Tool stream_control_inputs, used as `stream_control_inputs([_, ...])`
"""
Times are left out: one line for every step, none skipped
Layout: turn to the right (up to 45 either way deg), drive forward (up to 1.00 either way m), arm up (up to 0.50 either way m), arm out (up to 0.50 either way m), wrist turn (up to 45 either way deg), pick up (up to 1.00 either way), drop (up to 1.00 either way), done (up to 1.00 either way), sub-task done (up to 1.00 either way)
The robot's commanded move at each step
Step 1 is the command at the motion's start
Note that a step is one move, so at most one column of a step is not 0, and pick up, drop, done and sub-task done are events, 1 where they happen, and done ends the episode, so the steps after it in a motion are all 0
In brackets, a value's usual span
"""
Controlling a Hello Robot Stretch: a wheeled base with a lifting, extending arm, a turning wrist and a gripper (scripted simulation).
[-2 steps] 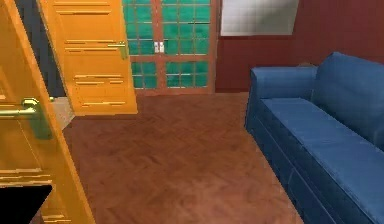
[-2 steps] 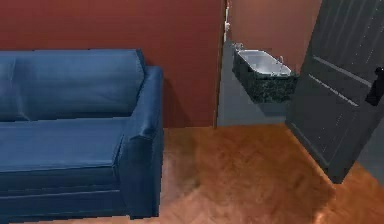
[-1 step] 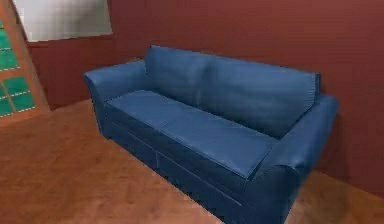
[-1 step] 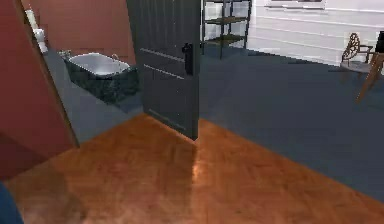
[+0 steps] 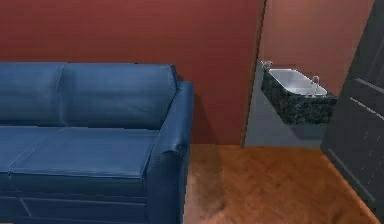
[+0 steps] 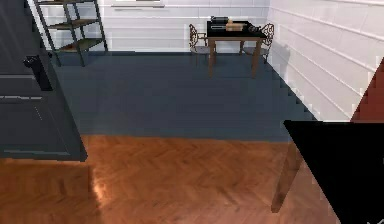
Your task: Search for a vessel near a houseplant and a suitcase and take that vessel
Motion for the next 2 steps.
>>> stream_control_inputs([3.0, 0.0, 0.0, 0.0, 0.0, 0.0, 0.0, 0.0, 0.0])
stream_control_inputs([0.0, 0.1, 0.0, 0.0, 0.0, 0.0, 0.0, 0.0, 0.0])
